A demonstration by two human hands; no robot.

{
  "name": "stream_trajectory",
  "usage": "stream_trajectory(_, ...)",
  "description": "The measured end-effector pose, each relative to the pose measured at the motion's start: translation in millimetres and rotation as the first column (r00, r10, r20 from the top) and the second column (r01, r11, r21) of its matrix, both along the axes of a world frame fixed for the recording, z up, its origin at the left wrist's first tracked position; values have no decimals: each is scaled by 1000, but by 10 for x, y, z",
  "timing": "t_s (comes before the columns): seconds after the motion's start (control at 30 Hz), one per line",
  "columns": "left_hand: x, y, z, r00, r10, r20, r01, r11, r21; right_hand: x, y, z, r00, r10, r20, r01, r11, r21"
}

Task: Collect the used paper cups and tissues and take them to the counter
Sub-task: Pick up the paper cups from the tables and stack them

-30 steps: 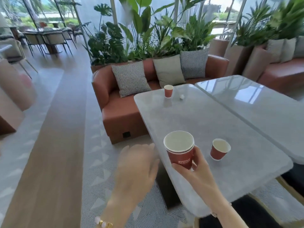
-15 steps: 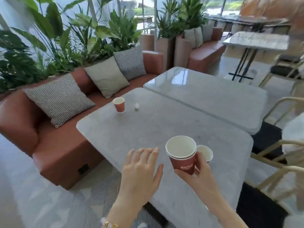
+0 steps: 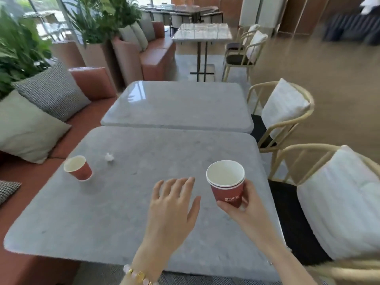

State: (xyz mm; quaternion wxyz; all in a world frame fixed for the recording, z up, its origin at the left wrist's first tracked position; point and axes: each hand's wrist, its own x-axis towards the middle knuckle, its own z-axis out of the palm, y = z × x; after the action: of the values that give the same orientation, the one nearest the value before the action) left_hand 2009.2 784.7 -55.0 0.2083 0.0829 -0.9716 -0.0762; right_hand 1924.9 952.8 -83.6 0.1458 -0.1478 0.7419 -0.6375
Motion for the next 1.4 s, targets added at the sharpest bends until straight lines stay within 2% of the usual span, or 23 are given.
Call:
stream_trajectory(0.37,-428,214,-73,985,-170,22,169,985,29,-90,306,-44,982,-188,-8,188,981,-43)
stream_trajectory(0.83,-781,578,-337,976,-211,58,209,977,34,-411,695,-254,986,-159,45,160,987,-23)
stream_trajectory(1.03,-814,534,-536,973,-202,115,193,978,83,-405,714,-358,980,-187,71,187,982,14)
stream_trajectory(1.27,-877,434,-736,950,-264,166,240,959,150,-421,676,-502,963,-254,94,250,967,49)
stream_trajectory(1.4,-924,348,-976,958,-249,143,202,938,281,-441,627,-565,953,-282,109,279,960,37)
